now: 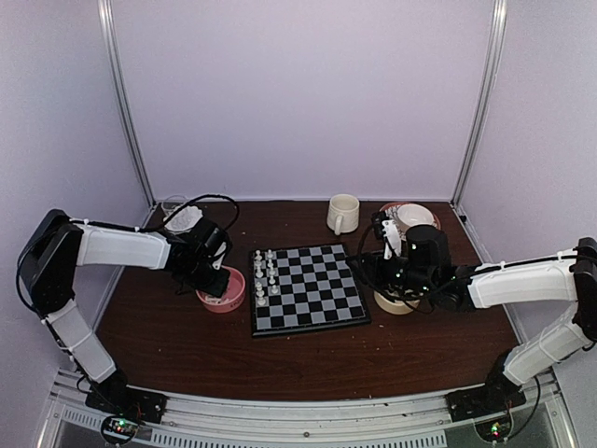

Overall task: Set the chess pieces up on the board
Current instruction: Pick up the pawn from the storage box.

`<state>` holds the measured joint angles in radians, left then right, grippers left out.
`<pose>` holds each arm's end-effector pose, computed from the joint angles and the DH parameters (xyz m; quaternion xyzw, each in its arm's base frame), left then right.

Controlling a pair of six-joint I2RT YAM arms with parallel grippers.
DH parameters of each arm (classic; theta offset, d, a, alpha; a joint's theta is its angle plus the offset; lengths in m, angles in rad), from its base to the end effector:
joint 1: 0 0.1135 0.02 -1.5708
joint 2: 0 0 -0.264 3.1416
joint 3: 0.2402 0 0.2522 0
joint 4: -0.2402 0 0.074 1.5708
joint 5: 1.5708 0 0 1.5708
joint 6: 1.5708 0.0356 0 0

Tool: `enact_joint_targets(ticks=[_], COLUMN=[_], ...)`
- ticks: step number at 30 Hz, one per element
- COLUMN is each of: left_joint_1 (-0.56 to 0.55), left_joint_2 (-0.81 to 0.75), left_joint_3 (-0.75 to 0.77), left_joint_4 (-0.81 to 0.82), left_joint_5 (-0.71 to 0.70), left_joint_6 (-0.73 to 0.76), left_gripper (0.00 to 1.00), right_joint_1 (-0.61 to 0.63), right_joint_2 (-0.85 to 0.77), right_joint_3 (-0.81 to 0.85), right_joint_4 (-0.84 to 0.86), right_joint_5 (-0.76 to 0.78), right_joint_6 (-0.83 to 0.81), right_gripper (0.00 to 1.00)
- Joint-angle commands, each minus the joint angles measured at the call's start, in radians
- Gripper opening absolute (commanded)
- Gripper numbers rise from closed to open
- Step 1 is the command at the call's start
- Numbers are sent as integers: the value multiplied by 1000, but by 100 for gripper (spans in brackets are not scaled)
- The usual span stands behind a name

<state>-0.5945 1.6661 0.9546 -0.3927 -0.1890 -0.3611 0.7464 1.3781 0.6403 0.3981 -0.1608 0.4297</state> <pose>0.2679 -0.1730 0.1645 0.0911 0.9645 -0.0243 0.2466 0.2119 0.2038 0.2159 -0.1741 0.7963 0.3738 0.4425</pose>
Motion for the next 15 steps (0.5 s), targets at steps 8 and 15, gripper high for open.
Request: enact_joint_targets(ticks=[8,15], left_joint_1=[5,6], left_joint_2=[66,99], left_joint_3=[50,72], left_joint_4=[19,0], left_joint_5=[49,32], left_joint_6=[15,19], left_gripper=[30,25], right_joint_1=[-4,-3], right_joint_2=[-11,-13], right_joint_3=[-3,-4], right_joint_4=[9,7], right_joint_5=[-14,-15], right_joint_6=[1,1], right_gripper=[38,38])
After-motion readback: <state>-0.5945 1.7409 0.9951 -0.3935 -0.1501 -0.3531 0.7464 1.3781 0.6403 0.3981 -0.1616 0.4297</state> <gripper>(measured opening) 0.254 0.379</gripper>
